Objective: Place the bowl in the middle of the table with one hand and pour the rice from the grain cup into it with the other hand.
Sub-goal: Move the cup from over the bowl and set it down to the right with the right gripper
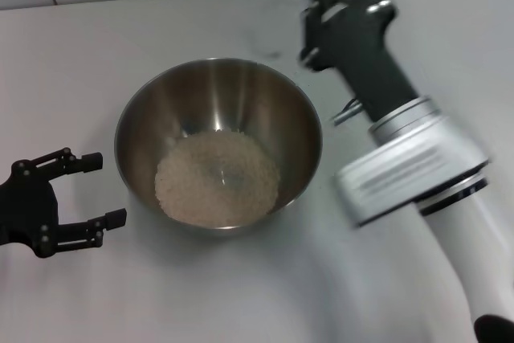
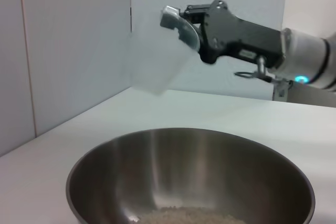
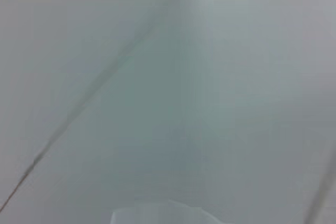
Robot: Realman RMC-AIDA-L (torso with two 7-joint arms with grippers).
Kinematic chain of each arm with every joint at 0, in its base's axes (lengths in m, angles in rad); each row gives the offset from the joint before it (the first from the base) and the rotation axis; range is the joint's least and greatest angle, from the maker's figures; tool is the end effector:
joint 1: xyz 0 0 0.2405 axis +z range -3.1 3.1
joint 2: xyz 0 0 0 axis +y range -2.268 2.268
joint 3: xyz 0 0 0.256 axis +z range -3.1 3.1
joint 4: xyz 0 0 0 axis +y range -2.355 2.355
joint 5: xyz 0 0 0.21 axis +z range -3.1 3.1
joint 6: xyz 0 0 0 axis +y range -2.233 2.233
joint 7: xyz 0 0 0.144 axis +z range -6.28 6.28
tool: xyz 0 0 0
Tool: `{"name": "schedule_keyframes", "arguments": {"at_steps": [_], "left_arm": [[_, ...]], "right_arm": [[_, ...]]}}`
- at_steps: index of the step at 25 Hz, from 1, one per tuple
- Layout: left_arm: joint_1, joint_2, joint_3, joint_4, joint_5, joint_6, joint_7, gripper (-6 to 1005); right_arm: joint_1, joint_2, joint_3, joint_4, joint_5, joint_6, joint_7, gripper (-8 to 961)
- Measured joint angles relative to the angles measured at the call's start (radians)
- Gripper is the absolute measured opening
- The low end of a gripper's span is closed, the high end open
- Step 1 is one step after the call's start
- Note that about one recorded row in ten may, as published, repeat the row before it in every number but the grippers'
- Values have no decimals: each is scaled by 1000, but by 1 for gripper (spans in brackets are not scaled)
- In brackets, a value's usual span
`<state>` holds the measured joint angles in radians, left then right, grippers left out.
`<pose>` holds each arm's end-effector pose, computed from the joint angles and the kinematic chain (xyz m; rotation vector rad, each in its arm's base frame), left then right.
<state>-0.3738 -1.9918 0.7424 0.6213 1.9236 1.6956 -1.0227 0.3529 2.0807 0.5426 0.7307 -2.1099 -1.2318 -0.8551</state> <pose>-0.3065 0.2784 0.0258 -2.7609 -0.2654 -0.6694 0.1941 0.3011 -0.0704 -1.6267 -0.1526 0.5638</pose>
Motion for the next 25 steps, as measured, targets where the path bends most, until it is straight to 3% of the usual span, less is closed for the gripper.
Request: {"name": "schedule_keyframes", "arguments": {"at_steps": [2, 6, 17, 25], "left_arm": [[1, 0, 0, 0, 0, 2, 1, 862], [1, -1, 0, 0, 0, 2, 1, 863], [-3, -2, 0, 0, 0, 4, 4, 863], [-4, -2, 0, 0, 0, 4, 7, 863]], "right_arm": [[-11, -3, 49, -24, -2, 6, 216, 37], [-16, 1, 117, -110, -1, 7, 452, 38], [58, 6, 141, -420, -7, 32, 764, 43], [103, 5, 63, -460, -39, 170, 798, 47]]}}
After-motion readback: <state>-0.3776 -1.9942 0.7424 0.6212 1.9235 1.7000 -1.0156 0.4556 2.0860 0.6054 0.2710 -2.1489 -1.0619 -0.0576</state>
